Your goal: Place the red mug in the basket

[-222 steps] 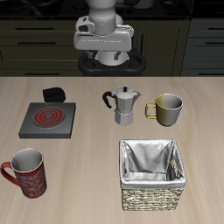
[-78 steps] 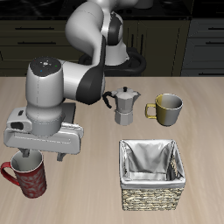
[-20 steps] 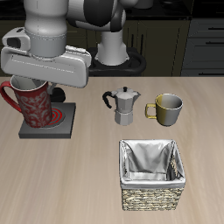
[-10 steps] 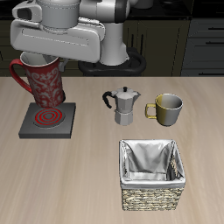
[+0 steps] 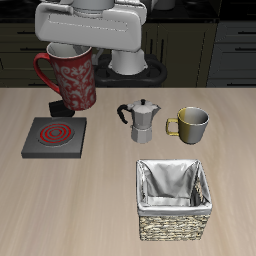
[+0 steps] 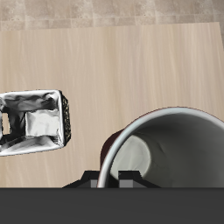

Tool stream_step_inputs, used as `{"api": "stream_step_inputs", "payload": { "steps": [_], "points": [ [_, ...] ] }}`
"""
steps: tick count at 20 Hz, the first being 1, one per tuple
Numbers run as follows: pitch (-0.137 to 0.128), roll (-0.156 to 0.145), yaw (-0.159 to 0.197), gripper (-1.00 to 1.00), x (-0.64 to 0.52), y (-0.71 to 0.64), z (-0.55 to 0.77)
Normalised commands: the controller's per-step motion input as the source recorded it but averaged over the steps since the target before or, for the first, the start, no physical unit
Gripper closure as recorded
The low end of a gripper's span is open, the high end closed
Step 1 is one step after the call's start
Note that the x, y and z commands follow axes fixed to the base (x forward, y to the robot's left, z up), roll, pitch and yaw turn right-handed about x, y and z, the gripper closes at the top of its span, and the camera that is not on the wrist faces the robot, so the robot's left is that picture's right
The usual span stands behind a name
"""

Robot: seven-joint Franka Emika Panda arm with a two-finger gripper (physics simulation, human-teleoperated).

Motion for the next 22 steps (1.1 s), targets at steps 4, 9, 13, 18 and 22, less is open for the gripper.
{"api": "stream_step_inputs", "payload": {
  "steps": [4, 9, 13, 18, 22],
  "points": [
    [0.000, 0.038, 0.018, 1.00, -0.03, 0.44, 0.05],
    [-0.011, 0.025, 0.008, 1.00, -0.05, 0.38, 0.13],
    [-0.019, 0.041, 0.029, 1.00, -0.06, 0.48, 0.15],
    [-0.021, 0.040, 0.020, 1.00, -0.06, 0.42, 0.14],
    [-0.024, 0.027, 0.036, 1.00, -0.02, 0.39, 0.16]
  ]
}}
